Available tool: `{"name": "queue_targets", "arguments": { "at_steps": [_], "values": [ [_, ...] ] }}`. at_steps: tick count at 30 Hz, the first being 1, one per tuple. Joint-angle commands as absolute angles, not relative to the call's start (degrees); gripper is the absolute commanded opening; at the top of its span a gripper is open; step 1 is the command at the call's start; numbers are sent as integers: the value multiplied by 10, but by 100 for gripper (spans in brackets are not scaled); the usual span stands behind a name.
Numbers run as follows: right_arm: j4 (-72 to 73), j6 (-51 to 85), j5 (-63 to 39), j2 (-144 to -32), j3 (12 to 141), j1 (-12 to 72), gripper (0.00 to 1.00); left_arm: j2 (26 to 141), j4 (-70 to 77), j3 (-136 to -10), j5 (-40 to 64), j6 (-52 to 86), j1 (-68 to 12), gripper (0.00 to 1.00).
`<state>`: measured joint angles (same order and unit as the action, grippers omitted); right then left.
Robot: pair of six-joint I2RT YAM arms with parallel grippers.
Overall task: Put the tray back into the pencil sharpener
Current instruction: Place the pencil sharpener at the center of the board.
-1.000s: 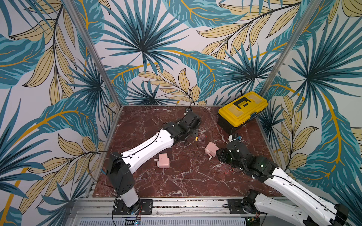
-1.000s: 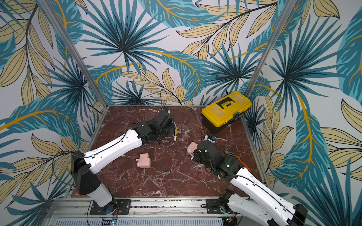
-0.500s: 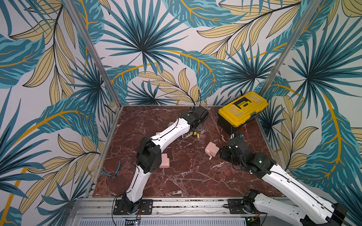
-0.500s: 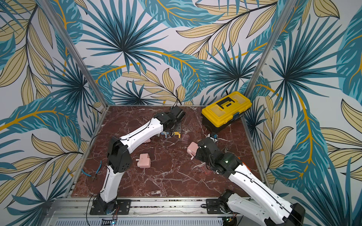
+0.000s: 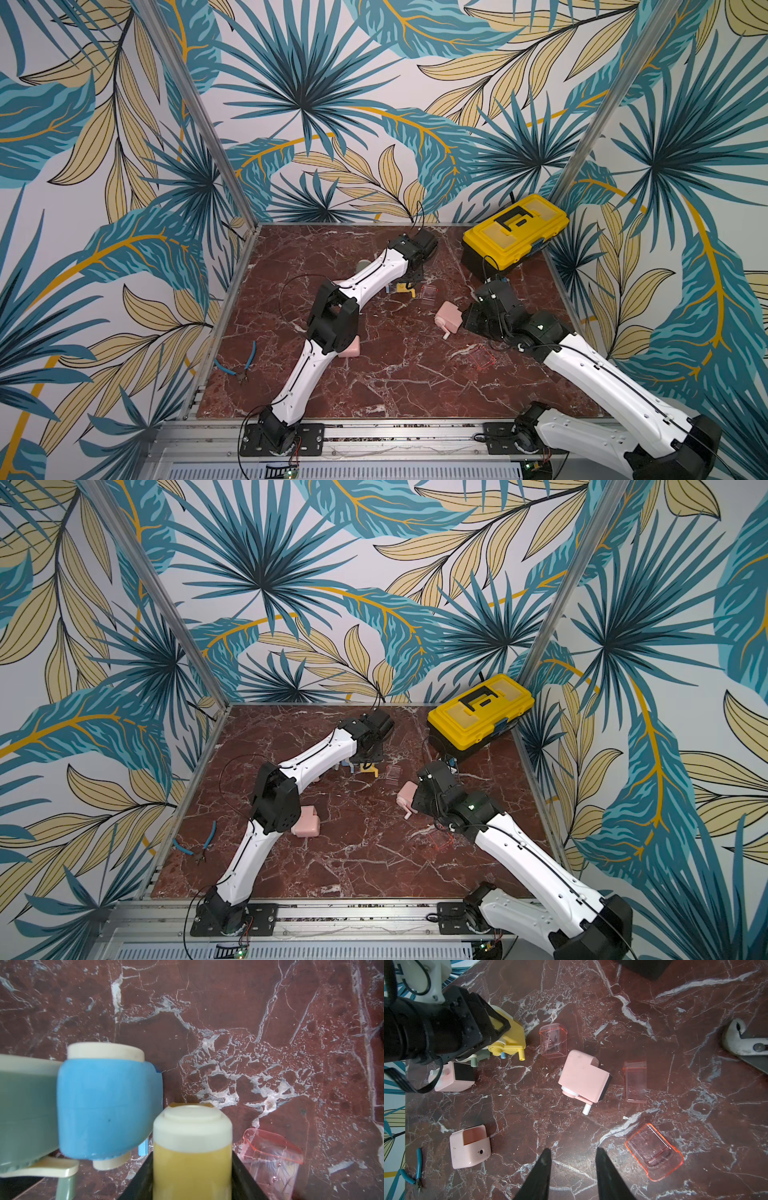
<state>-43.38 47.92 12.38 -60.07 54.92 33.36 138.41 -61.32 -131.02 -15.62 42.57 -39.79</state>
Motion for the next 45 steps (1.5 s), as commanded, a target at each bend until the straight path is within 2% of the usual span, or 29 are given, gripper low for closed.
{"name": "queue_targets", "arguments": {
  "at_steps": [1, 6, 8, 12, 16, 19, 20, 25, 33, 36, 42, 45],
  "values": [
    [-436, 470, 112, -606, 558, 328, 38, 1403, -615, -1347, -163, 410, -396, 0],
    [-430, 466, 99, -618, 562, 324, 38, 1422, -615, -1362, -165, 400, -394, 0],
    [-428, 463, 92, -622, 562, 323, 38, 1428, -615, -1367, -162, 398, -392, 4],
    [-426, 461, 86, -623, 562, 321, 39, 1433, -614, -1373, -151, 392, -392, 35],
    [-426, 460, 84, -620, 560, 320, 40, 1433, -615, -1372, -152, 386, -392, 56],
    [-426, 459, 82, -619, 558, 318, 40, 1431, -614, -1372, -152, 382, -392, 76],
    [-425, 459, 82, -618, 557, 318, 41, 1430, -615, -1373, -151, 380, -392, 78],
    [-425, 460, 81, -610, 552, 317, 41, 1421, -614, -1377, -149, 375, -393, 83],
    [-430, 455, 86, -595, 547, 316, 41, 1373, -614, -1378, -163, 356, -410, 83],
    [-431, 444, 84, -590, 547, 315, 41, 1315, -613, -1362, -188, 337, -418, 82],
    [-437, 404, 74, -590, 551, 315, 42, 1200, -612, -1235, -251, 299, -420, 82],
    [-446, 389, 59, -598, 555, 315, 43, 1137, -608, -1148, -272, 285, -418, 89]
  ]
}}
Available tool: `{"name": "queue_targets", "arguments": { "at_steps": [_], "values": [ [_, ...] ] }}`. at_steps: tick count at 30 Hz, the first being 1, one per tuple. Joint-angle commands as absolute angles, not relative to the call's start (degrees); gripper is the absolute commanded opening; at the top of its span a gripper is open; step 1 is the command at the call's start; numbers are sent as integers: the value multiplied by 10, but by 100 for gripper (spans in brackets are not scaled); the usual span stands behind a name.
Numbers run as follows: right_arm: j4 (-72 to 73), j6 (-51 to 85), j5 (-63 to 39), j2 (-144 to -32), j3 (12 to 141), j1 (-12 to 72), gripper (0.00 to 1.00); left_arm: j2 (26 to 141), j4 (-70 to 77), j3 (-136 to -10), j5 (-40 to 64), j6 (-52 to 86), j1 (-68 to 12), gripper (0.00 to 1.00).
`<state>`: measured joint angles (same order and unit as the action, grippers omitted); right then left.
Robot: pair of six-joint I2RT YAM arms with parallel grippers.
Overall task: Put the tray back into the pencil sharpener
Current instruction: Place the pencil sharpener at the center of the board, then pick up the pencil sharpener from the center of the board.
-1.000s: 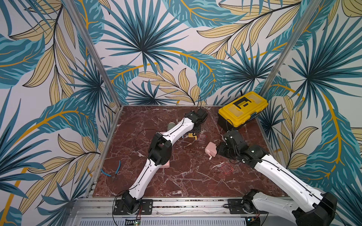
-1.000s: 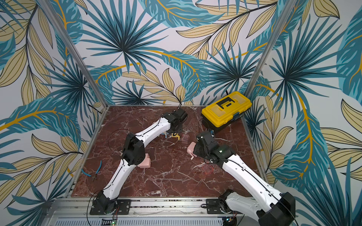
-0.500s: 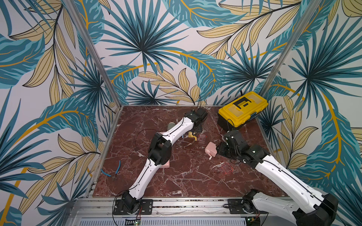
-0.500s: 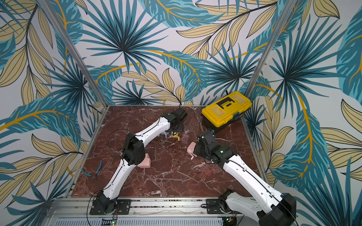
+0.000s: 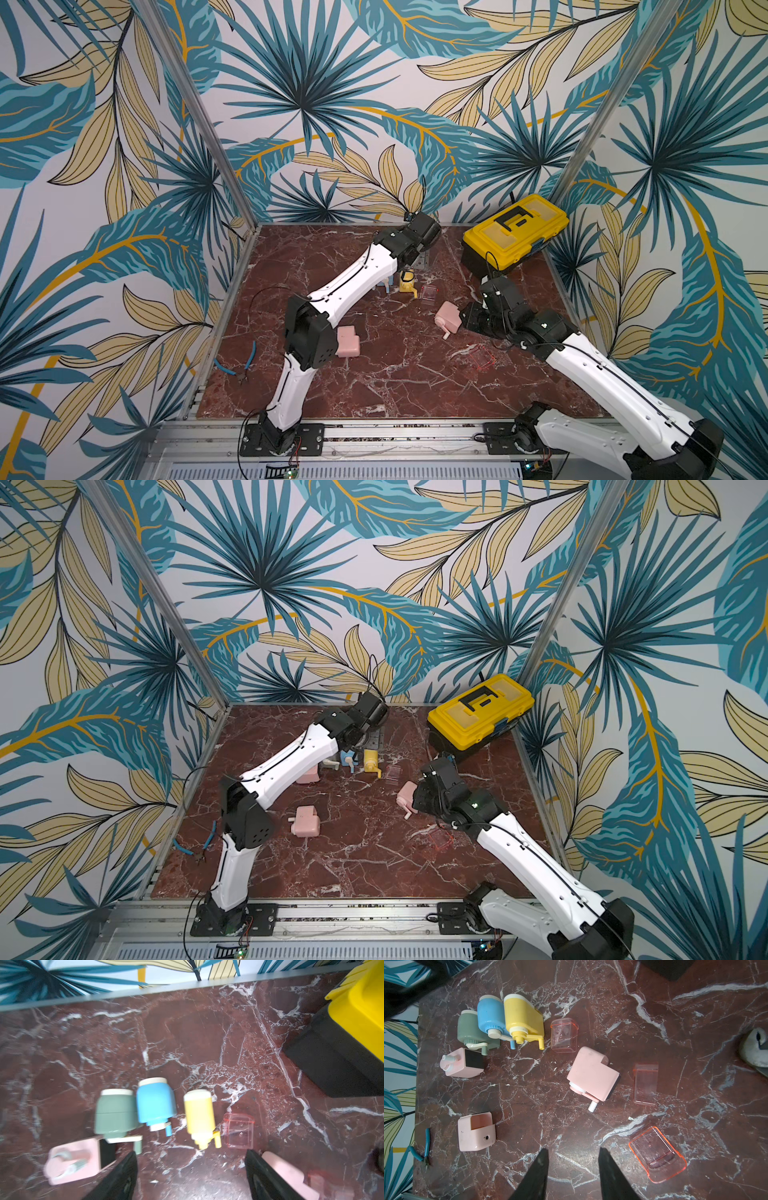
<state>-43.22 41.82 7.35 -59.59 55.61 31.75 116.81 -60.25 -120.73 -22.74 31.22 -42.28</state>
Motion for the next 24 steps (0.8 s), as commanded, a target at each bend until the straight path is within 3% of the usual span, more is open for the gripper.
{"name": "queue_targets", "arguments": {
  "at_steps": [1, 4, 14, 24],
  "values": [
    [-447, 387, 54, -601, 555, 315, 43, 1120, -607, -1124, -275, 284, -418, 91],
    [-444, 385, 37, -605, 548, 315, 44, 1063, -598, -1043, -283, 294, -419, 100],
    [-435, 361, -45, -665, 549, 323, 46, 806, -506, -727, -251, 397, -416, 100],
    [-388, 306, -88, -765, 591, 371, 50, 628, -502, -547, -193, 494, -389, 100]
  ]
}}
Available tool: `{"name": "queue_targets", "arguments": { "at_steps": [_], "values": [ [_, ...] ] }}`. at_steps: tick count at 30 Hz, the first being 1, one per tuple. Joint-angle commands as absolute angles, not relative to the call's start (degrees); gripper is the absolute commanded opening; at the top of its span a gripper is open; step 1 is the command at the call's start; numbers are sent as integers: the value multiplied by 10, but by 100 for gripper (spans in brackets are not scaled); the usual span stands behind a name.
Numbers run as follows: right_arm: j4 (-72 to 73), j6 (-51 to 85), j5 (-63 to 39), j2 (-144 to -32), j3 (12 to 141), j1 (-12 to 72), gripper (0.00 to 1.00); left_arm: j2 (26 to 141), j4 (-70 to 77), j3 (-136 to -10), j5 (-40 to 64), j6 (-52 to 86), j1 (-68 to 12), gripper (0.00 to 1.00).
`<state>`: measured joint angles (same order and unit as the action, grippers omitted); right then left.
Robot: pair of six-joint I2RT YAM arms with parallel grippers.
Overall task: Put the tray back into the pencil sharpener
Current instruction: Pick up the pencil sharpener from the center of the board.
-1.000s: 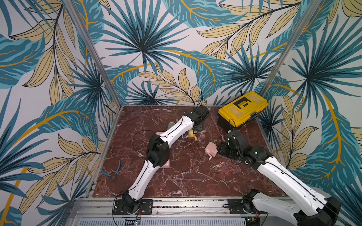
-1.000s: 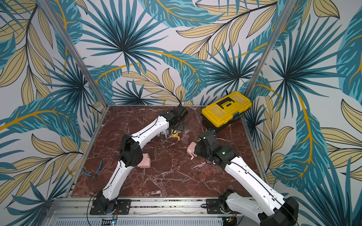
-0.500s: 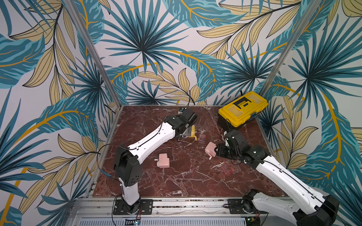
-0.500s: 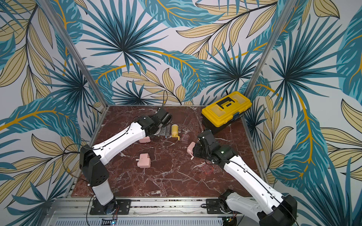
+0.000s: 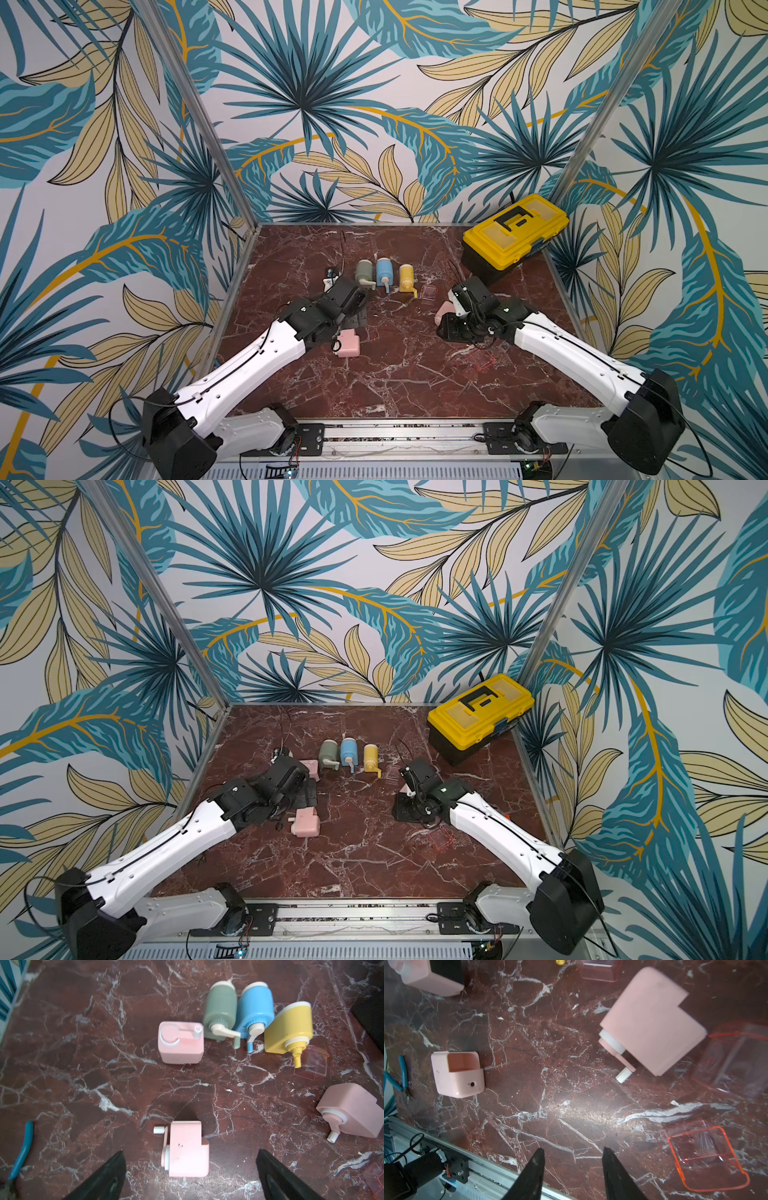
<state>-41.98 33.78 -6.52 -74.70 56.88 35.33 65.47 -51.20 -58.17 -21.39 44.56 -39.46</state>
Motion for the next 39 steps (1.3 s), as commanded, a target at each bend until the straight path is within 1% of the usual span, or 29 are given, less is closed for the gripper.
{"name": "queue_targets", "arguments": {
  "at_steps": [1, 3, 6, 8, 12, 14, 21, 26, 30, 39],
  "values": [
    [-376, 296, -91, -776, 596, 382, 52, 618, -503, -535, -192, 505, -389, 100],
    [-339, 257, -99, -798, 607, 411, 56, 592, -503, -512, -187, 536, -385, 100],
    [-264, 180, -93, -818, 606, 457, 58, 556, -503, -481, -186, 579, -373, 100],
    [-177, 133, -109, -828, 584, 487, 60, 537, -503, -464, -183, 600, -360, 100],
    [51, 21, -160, -851, 505, 508, 60, 527, -505, -455, -170, 602, -330, 100],
    [117, -42, -189, -877, 491, 513, 62, 524, -506, -455, -160, 604, -311, 100],
    [131, -206, -233, -977, 539, 517, 66, 508, -507, -454, -147, 612, -272, 100],
    [103, -301, -222, -1024, 572, 518, 69, 492, -510, -440, -145, 617, -262, 100],
    [74, -337, -229, -1053, 602, 518, 70, 488, -512, -435, -145, 620, -257, 100],
    [45, -351, -261, -1103, 649, 518, 69, 490, -513, -437, -147, 621, -250, 100]
  ]
}}
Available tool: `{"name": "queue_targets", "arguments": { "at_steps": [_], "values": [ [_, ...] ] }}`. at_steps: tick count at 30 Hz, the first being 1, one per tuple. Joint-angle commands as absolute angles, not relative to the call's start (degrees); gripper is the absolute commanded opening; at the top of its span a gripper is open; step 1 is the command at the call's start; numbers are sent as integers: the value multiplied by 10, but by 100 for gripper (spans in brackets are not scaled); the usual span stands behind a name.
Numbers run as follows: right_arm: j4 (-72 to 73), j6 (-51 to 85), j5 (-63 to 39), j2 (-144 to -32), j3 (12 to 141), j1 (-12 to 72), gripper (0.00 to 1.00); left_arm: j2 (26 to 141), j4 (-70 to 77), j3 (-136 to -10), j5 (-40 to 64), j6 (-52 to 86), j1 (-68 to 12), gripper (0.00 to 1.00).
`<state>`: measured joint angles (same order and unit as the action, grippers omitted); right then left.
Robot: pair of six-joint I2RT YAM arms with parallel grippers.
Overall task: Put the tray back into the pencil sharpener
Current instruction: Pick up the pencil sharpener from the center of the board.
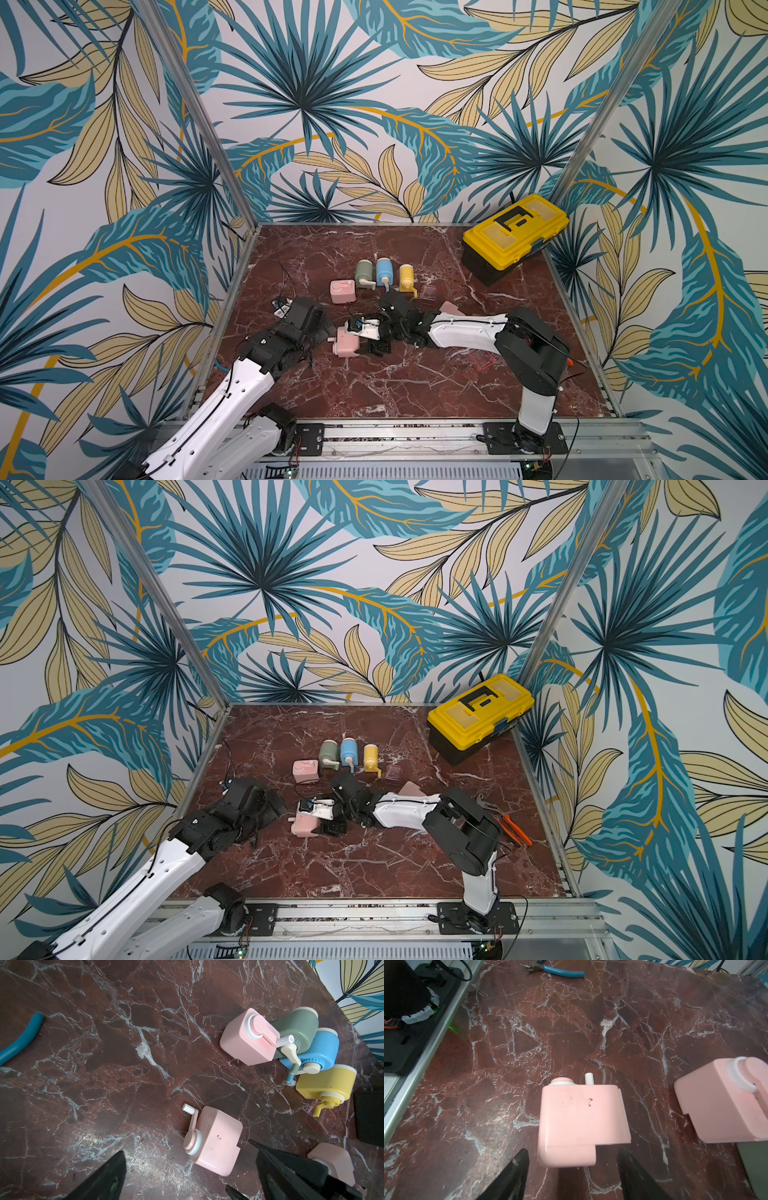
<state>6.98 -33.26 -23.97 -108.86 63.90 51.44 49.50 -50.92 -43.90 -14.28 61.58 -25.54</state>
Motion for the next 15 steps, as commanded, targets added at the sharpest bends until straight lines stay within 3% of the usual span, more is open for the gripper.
{"name": "queue_targets", "arguments": {
  "at_steps": [1, 15],
  "values": [
    [43, -351, -260, -1107, 651, 518, 69, 490, -514, -437, -146, 621, -250, 100],
    [33, -328, -267, -1149, 674, 518, 66, 490, -516, -439, -148, 619, -244, 100]
  ]
}}
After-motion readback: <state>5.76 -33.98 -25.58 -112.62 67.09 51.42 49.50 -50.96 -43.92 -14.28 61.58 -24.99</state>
